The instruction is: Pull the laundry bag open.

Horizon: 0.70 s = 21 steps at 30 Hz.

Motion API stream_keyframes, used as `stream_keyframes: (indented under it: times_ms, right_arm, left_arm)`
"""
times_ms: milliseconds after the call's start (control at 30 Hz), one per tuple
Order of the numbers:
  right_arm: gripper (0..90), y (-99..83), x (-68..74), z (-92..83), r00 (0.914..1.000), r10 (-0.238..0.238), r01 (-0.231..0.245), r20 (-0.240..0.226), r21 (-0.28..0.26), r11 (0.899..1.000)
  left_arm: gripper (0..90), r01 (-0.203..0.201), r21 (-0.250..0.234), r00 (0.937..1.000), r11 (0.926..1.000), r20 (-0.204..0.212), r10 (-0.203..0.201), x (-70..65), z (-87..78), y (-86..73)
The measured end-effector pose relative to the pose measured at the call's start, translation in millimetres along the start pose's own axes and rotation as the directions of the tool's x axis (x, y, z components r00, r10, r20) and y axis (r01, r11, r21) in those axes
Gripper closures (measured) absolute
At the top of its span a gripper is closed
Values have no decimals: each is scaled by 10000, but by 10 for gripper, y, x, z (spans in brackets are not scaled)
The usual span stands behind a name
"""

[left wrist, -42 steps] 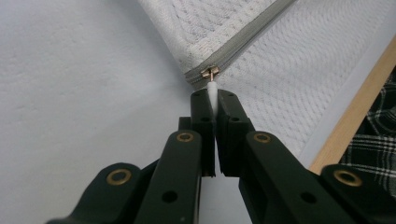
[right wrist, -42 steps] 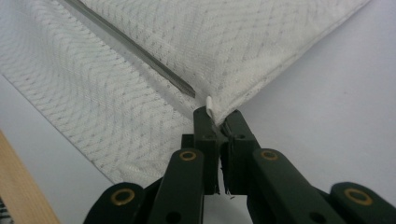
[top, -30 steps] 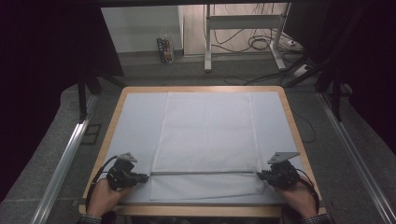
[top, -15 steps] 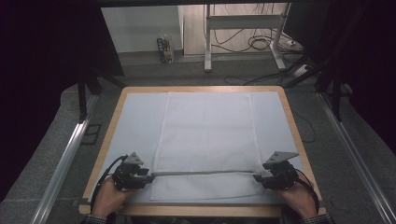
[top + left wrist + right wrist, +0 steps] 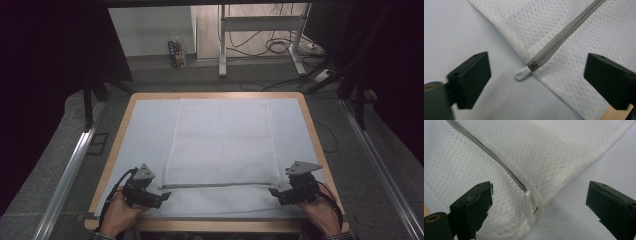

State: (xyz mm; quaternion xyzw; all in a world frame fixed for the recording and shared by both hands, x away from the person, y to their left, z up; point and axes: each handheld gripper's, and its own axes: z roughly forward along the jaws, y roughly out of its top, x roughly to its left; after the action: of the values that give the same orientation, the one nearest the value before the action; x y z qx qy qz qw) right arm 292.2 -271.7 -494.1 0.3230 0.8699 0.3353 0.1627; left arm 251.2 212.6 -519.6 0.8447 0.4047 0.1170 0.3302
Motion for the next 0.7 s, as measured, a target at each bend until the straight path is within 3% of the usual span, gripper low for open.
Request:
stream_keyframes:
  times_ms: [167,367,700]
  right_arm:
    - [36,4,25,-62,9998,126,-131,-172,-327,9994]
    - [16,-32,44,-105,9992,324,-331,-219,-348,9988]
    - [0,-93,95,-204,9996,274,-272,18,-623,9977]
  left_arm:
    - [21,-41,-211,9998,9998,-179,37,-51,-68,-35]
    - [8,-31,-621,9983,9981,-581,-5,-82,-154,-95]
    - [0,128,-1174,9916,9930,-1266,-278,-74,-294,-227]
